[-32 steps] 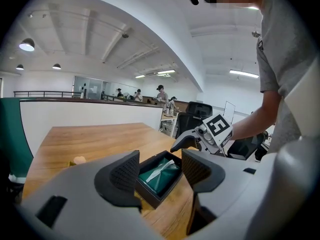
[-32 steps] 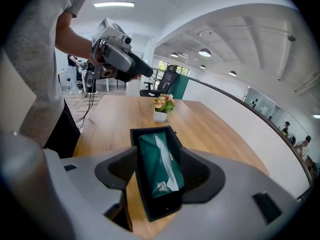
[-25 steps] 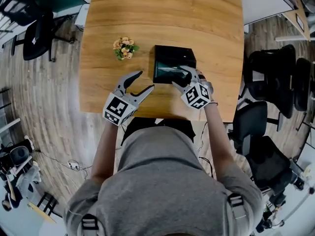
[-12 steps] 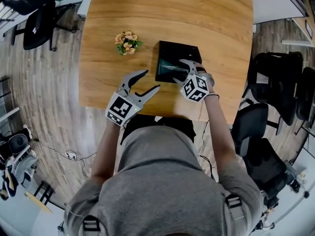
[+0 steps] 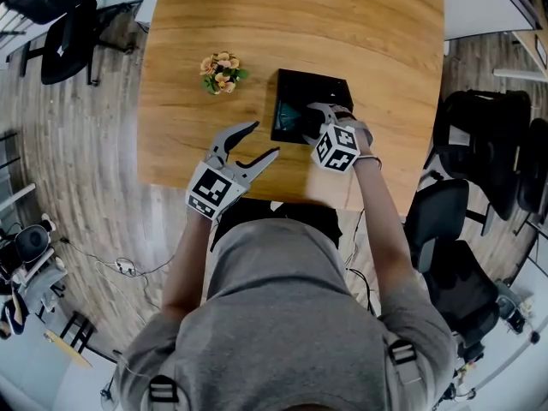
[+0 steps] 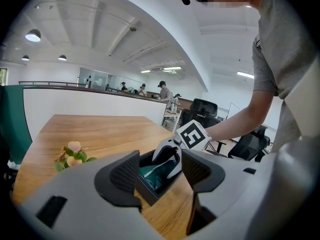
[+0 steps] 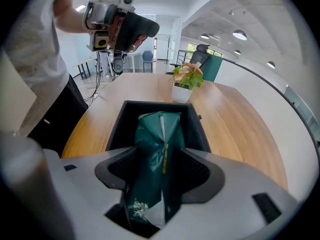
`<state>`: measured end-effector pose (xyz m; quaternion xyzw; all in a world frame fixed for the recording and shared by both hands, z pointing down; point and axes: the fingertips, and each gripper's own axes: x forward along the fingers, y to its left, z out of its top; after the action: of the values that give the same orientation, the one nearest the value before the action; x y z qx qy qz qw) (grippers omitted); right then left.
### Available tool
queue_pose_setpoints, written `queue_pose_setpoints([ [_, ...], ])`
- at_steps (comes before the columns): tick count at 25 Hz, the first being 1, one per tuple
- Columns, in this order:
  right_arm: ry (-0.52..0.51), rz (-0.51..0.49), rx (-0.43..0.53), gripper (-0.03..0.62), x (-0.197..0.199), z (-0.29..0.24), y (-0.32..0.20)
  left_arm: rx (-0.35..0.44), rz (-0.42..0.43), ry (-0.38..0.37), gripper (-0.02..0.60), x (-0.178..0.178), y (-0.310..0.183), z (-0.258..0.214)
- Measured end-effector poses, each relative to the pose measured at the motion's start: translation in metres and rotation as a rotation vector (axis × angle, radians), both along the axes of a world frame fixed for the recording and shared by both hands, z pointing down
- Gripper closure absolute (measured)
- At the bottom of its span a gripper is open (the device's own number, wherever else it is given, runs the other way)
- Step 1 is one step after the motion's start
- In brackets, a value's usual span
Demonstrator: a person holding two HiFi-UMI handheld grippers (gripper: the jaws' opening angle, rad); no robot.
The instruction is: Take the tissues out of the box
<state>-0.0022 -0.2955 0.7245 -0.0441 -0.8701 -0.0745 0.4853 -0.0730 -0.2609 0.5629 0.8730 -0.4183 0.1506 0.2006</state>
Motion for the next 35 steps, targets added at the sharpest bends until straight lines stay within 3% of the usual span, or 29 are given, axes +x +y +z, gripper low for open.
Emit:
queue_pose_setpoints([
  [5, -0.019, 0.006, -0.014, 0.418, 0.002, -0.001, 0.005, 0.002, 0.005, 0.000, 0.304, 0.002, 0.000, 0.000],
  [15, -0.030, 0.053, -0.024, 0.545, 0.001, -0.009, 0.006, 0.017, 0.013, -0.004, 0.304, 0.002, 0.004, -0.007],
  [35, -0.084, 0.136, 0.080, 0.577, 0.006, -0.051, -0.001, 0.084, 0.033, -0.007, 0.308, 0.002, 0.012, -0.032],
])
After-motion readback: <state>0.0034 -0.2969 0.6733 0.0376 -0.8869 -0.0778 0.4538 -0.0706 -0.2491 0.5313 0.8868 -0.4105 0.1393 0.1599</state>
